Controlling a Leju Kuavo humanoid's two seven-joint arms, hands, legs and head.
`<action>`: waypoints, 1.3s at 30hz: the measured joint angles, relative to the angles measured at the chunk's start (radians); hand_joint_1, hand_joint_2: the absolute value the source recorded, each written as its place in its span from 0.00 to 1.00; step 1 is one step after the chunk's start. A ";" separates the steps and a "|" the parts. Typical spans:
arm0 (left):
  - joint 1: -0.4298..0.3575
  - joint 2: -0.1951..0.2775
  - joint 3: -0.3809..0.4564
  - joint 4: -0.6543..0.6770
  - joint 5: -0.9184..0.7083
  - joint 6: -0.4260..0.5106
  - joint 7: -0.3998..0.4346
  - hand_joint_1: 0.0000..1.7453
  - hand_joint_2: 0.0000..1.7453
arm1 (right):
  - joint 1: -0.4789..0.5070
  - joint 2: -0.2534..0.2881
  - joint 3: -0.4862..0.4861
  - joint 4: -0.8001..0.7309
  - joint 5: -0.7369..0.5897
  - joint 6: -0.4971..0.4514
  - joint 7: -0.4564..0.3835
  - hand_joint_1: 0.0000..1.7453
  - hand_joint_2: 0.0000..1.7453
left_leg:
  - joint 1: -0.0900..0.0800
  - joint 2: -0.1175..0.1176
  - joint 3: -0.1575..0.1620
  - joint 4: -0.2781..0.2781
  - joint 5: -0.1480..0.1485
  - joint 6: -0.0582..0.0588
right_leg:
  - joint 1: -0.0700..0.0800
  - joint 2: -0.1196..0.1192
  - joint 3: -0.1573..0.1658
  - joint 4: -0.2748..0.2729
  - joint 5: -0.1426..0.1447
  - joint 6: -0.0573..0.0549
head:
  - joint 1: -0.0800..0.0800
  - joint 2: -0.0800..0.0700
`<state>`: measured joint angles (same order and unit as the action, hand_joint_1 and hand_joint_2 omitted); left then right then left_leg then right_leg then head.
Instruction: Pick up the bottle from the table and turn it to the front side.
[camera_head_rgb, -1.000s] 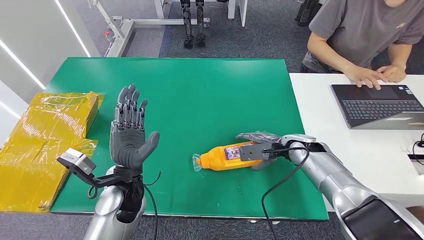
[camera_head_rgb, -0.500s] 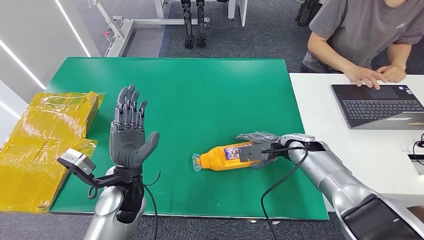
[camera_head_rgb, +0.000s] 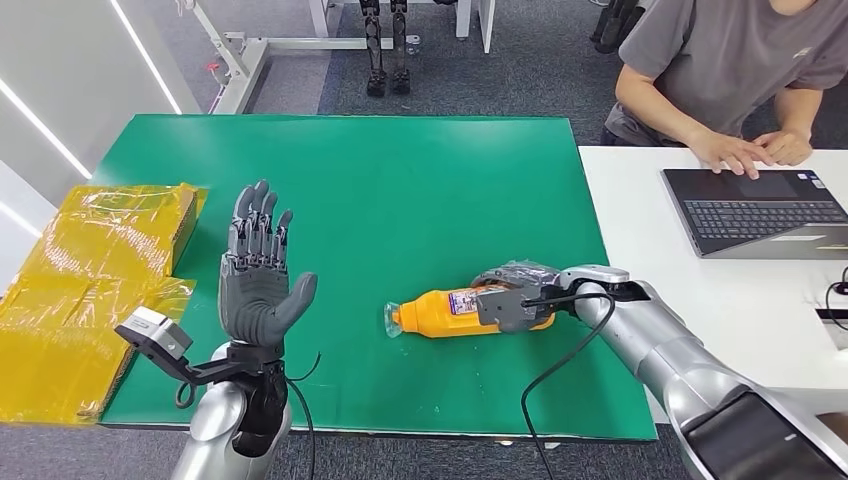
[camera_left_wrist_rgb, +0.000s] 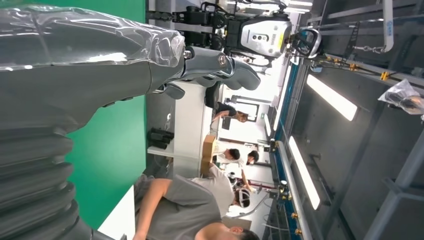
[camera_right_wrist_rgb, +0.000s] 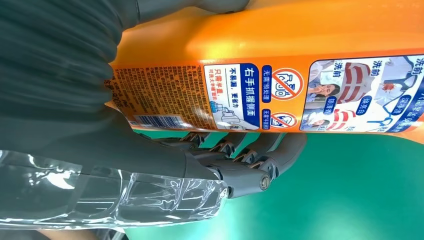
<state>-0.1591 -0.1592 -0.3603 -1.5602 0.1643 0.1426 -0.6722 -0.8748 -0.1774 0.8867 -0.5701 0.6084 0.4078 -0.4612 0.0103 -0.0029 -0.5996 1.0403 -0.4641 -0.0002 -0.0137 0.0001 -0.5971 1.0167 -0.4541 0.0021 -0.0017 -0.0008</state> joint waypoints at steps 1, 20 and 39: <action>0.002 0.000 0.000 0.000 0.000 0.001 -0.002 0.00 1.00 | -0.002 0.000 0.001 0.001 0.000 -0.001 0.000 0.97 1.00 | 0.000 0.000 0.000 0.000 0.000 0.000 | 0.000 0.000 0.000 0.000 0.000 0.000 | 0.000 0.000; 0.076 0.005 0.018 -0.048 -0.034 0.019 -0.029 0.00 1.00 | 0.088 0.041 -0.110 -0.048 -0.076 -0.444 0.056 1.00 1.00 | 0.000 0.000 -0.001 0.000 0.000 0.000 | 0.000 0.000 -0.001 0.000 0.000 0.000 | 0.000 0.000; 0.039 -0.017 0.024 -0.025 0.016 -0.056 -0.022 0.00 1.00 | 0.432 0.121 -0.461 -0.486 -0.195 -0.795 -0.100 1.00 1.00 | 0.000 -0.001 -0.002 0.000 -0.001 0.000 | 0.000 -0.001 -0.002 -0.001 -0.001 0.001 | 0.000 0.000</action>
<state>-0.1200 -0.1761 -0.3364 -1.5850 0.1800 0.0869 -0.6939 -0.4426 -0.0562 0.4262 -1.0563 0.4135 -0.3867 -0.5610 0.0105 -0.0043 -0.6014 1.0400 -0.4646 -0.0004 -0.0135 -0.0013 -0.5987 1.0161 -0.4551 0.0027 -0.0018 -0.0008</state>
